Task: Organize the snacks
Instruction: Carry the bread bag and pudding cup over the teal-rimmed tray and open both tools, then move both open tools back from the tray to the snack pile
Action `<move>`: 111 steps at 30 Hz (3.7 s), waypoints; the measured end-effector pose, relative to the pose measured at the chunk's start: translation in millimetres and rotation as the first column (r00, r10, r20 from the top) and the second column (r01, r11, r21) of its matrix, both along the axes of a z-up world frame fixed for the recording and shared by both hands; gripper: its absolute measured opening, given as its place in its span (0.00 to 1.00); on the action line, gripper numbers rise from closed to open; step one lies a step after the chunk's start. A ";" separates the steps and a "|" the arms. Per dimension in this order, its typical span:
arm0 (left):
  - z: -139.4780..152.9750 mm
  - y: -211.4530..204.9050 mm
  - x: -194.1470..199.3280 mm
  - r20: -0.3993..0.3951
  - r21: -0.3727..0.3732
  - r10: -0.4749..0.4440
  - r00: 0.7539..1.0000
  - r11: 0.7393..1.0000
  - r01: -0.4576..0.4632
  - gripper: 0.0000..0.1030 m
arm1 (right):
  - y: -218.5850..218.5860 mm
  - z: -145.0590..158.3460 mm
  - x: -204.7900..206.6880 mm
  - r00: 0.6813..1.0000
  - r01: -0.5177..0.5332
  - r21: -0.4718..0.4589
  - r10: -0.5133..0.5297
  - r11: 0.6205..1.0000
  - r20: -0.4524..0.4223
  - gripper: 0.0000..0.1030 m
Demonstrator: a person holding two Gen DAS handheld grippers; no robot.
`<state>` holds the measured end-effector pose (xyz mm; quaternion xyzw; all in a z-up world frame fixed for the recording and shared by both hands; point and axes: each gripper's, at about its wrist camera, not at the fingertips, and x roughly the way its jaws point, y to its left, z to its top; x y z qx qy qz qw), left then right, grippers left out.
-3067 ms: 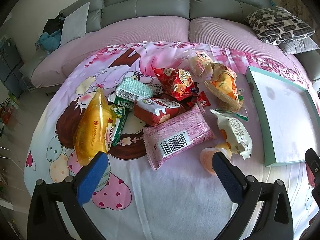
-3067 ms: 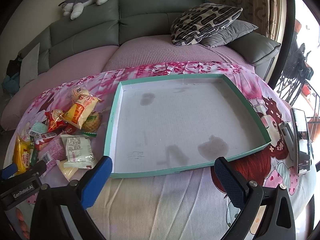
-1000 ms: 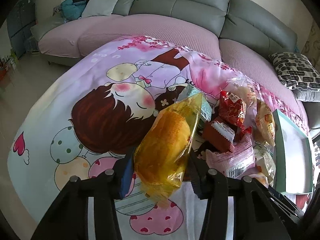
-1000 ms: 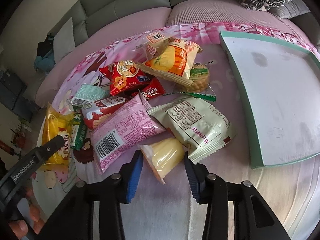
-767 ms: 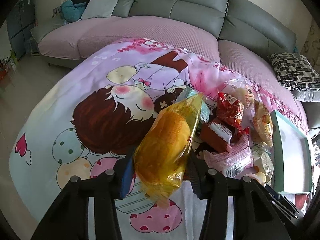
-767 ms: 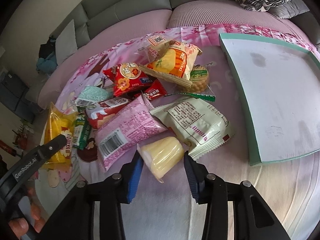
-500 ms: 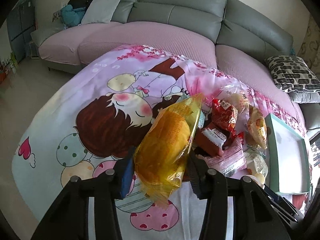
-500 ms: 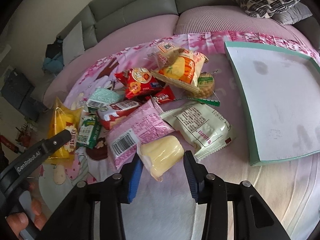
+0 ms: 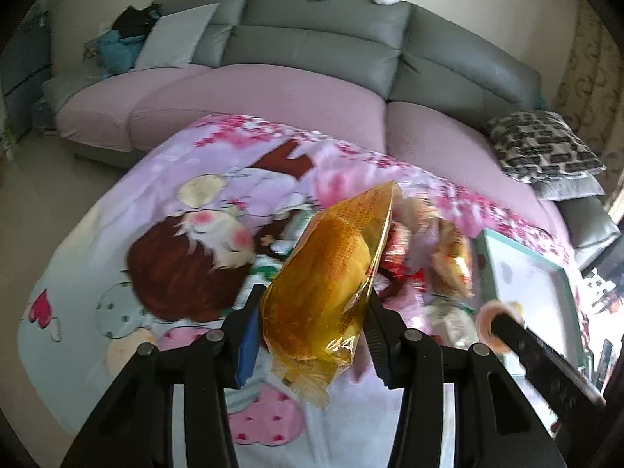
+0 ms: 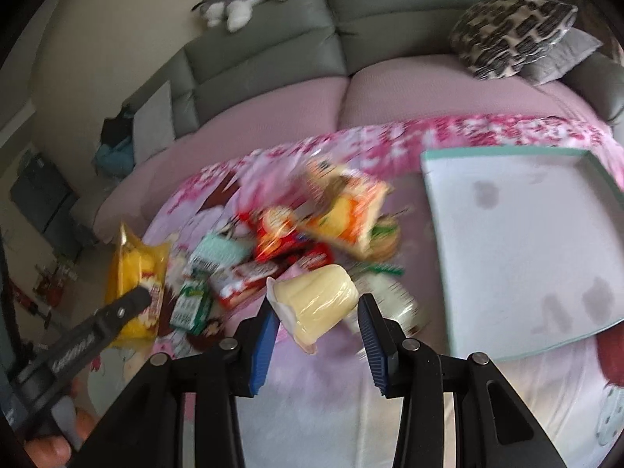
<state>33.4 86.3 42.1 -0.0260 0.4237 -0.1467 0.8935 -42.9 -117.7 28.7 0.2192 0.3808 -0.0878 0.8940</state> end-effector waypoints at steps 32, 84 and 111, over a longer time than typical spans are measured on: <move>-3.1 -242.0 18.3 -0.037 -0.044 -0.441 0.897 0.897 0.439 0.48 | -182.6 -9.8 -24.3 0.910 0.415 -0.042 -0.415 0.909 0.001 0.43; -16.5 -243.5 51.1 -0.031 0.167 -0.191 0.981 0.967 0.193 0.99 | -207.2 -27.4 -2.8 0.910 0.396 -0.138 -0.408 0.908 -0.071 1.00; 9.1 -66.6 35.6 0.095 0.204 0.058 0.994 0.976 -0.076 0.99 | -143.1 11.2 -7.5 0.937 0.345 -0.250 -0.348 0.905 0.033 1.00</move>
